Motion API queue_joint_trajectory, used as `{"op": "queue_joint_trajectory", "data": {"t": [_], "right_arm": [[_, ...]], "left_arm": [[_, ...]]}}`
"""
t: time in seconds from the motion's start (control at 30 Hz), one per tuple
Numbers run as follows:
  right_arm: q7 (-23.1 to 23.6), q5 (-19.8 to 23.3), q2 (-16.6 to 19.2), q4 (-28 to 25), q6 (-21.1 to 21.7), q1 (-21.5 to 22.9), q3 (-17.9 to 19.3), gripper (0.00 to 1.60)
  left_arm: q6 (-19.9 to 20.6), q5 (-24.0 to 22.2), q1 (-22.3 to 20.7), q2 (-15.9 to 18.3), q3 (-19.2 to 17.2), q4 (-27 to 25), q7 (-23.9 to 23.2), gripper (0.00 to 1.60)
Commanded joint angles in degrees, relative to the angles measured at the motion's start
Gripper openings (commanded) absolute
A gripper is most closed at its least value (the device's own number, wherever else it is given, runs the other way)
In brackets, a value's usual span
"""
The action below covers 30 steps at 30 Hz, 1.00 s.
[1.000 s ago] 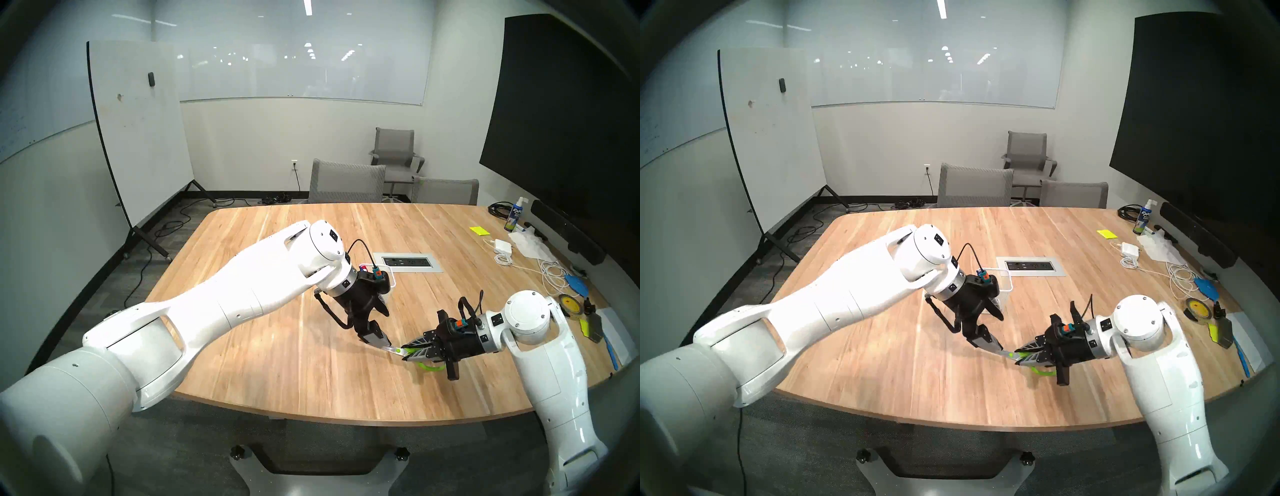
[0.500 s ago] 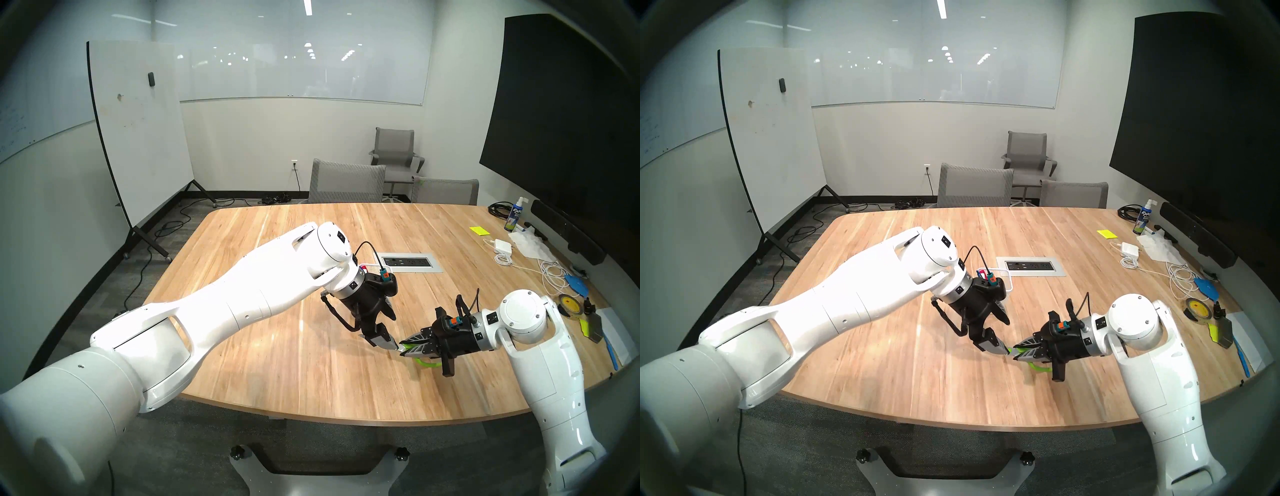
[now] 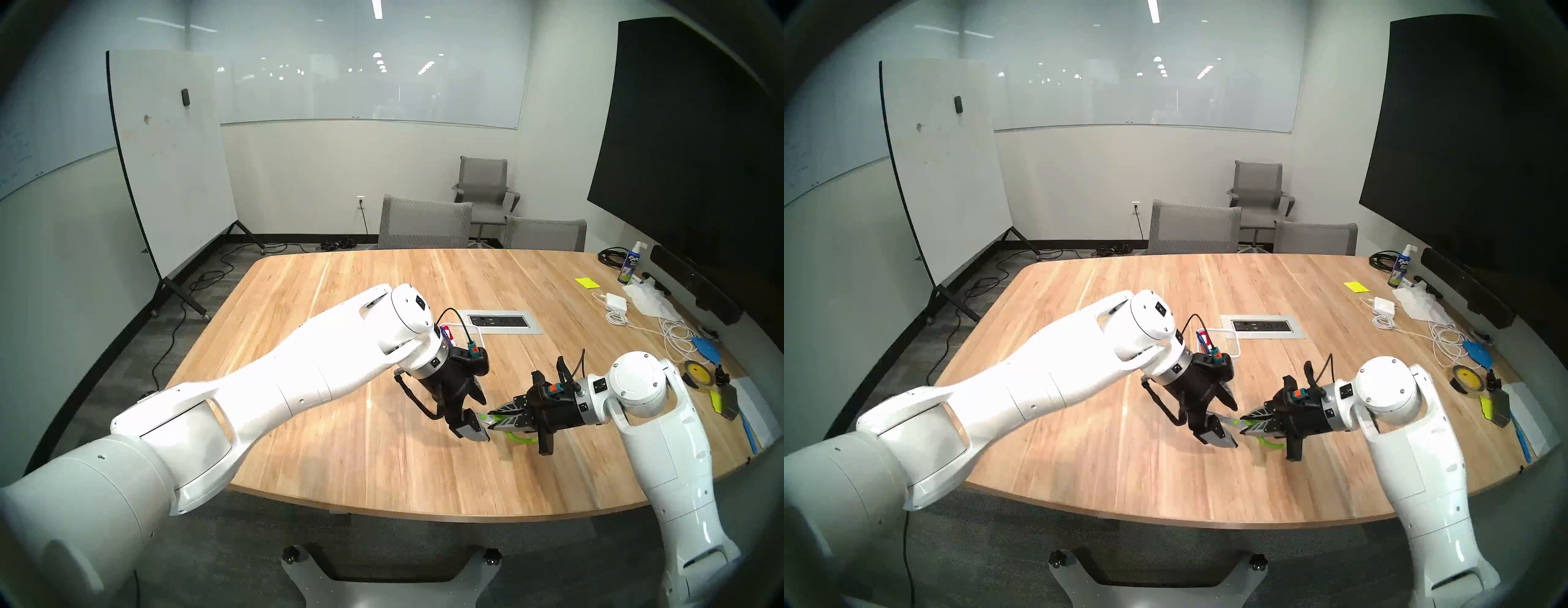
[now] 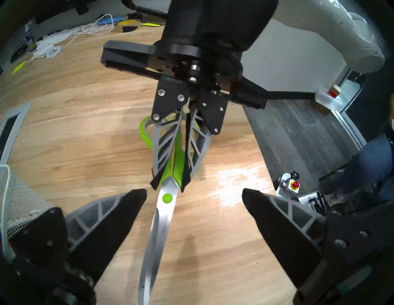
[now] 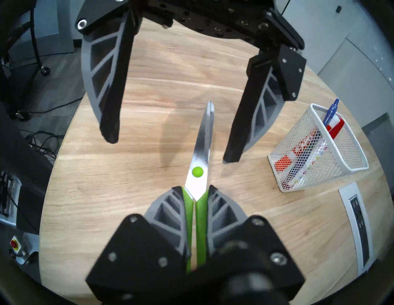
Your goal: Place the pen, the marker, and the scissors into the pen holder
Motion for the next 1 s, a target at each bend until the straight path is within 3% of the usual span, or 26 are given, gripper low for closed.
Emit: {"op": "queue_joint_trajectory", "data": {"t": [0.0, 0.97], "right_arm": [[1.16, 0.8, 0.41, -0.51, 0.48, 1.62, 0.34, 0.0], [3.46, 0.92, -0.26, -1.9, 1.51, 0.54, 2.21, 0.0]], "left_arm": [[-0.53, -0.13, 0.16, 0.67, -0.54, -1.21, 0.33, 1.6], [-3.21, -0.29, 0.58, -1.14, 0.22, 2.56, 1.46, 1.6]]}}
